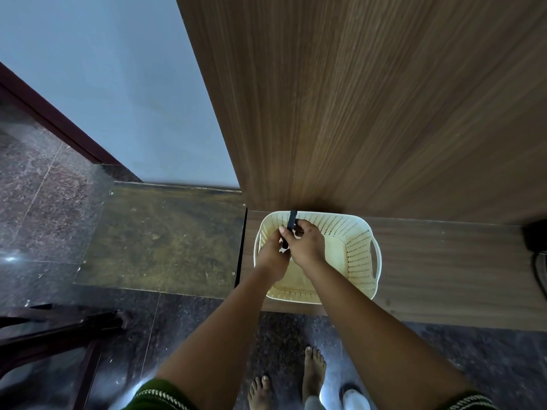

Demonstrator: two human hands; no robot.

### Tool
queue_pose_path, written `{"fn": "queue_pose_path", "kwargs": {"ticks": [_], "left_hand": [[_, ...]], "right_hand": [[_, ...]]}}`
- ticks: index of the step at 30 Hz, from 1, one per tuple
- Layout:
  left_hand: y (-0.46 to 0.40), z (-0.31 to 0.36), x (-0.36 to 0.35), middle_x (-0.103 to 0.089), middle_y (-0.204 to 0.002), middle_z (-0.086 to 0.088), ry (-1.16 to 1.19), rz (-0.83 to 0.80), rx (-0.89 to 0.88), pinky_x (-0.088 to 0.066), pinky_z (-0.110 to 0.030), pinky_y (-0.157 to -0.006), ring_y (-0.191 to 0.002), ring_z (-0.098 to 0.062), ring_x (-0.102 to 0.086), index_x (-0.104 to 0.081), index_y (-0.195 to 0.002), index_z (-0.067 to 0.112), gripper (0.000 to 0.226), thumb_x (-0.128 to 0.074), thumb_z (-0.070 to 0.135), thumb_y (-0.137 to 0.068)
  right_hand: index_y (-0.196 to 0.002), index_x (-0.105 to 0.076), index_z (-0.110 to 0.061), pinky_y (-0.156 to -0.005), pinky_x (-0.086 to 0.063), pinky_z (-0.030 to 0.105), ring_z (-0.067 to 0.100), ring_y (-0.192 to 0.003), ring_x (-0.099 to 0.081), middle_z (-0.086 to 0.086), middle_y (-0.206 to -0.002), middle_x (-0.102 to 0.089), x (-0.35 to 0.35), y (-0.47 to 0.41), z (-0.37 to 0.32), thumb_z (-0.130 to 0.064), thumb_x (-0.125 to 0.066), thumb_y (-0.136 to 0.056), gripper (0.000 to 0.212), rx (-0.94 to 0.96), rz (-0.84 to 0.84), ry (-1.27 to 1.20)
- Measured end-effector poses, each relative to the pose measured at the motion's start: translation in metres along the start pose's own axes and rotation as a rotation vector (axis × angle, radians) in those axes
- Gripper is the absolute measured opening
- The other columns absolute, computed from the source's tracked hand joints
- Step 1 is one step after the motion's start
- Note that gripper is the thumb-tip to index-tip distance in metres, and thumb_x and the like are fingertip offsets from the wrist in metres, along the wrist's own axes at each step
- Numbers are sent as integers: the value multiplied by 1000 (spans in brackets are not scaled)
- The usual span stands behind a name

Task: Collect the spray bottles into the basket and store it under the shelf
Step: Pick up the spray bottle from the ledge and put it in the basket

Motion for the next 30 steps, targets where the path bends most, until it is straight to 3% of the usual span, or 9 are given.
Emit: {"fn": "queue_pose_path", "kwargs": {"ticks": [3,6,11,16,20,24,27,30], "left_hand": [[1,1,1,-58,-129,-5,-9,18,-11,-49,-48,-98,-117,-24,-58,-38,-140,24,53,-55,14,-91],[4,2,4,-44,-145,-4,7,51,6,-42,-40,-107,-131,-22,-47,-26,-149,18,67,-60,18,-91],[6,1,6,-38,-150,-4,-13,62,-11,-41,-42,-109,-134,-23,-43,-24,-149,17,76,-66,18,-86],[12,0,8,-43,-147,-4,-19,94,-37,-41,-41,-108,-132,-19,-46,-29,-147,18,69,-63,15,-88],[37,1,18,-48,-139,-4,-91,268,-170,-43,-38,-106,-125,-20,-51,-43,-139,15,51,-57,13,-90],[72,0,34,-54,-120,-3,-172,413,-346,-42,-27,-92,-111,-21,-56,-53,-125,14,39,-55,8,-87],[94,-12,49,-53,-119,-4,-202,501,-319,-36,-22,-88,-110,-20,-53,-53,-124,12,39,-54,10,-86],[117,-31,68,-53,-121,-8,-190,600,-260,-38,-27,-94,-113,-23,-52,-52,-125,8,40,-57,11,-86]], "right_hand": [[-125,-59,-14,-94,-45,29,18,-113,-58,4,-120,-63,4,-1,1,-41,-64,-85,47,-8,-37,-4],[-130,-54,-16,-93,-43,26,17,-115,-57,4,-128,-58,9,-2,2,-38,-64,-86,50,-50,-64,-49],[-131,-52,-14,-89,-38,22,18,-116,-57,5,-130,-58,17,2,4,-36,-63,-88,50,-70,-70,-55],[-130,-53,-15,-91,-41,25,19,-117,-56,5,-129,-57,24,12,4,-33,-59,-91,44,-65,-60,-62],[-118,-56,-14,-76,-37,22,17,-95,-55,8,-113,-56,27,27,7,-34,-59,-90,34,-50,3,-25],[-110,-54,-13,-73,-37,24,16,-86,-52,8,-104,-53,25,47,5,-31,-61,-89,28,-21,13,0],[-106,-52,-14,-71,-37,25,16,-84,-50,8,-105,-53,21,65,-5,-27,-61,-88,24,33,-5,16],[-105,-53,-13,-74,-39,26,16,-87,-49,9,-108,-55,12,85,-21,-23,-62,-87,23,149,-35,81]]}}
Point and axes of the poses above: each hand's wrist, its own y-axis away from the middle knuckle, its own x-axis out of the back of the hand, z = x × y, the point moved 2 cm from there along -y, towards the middle knuckle
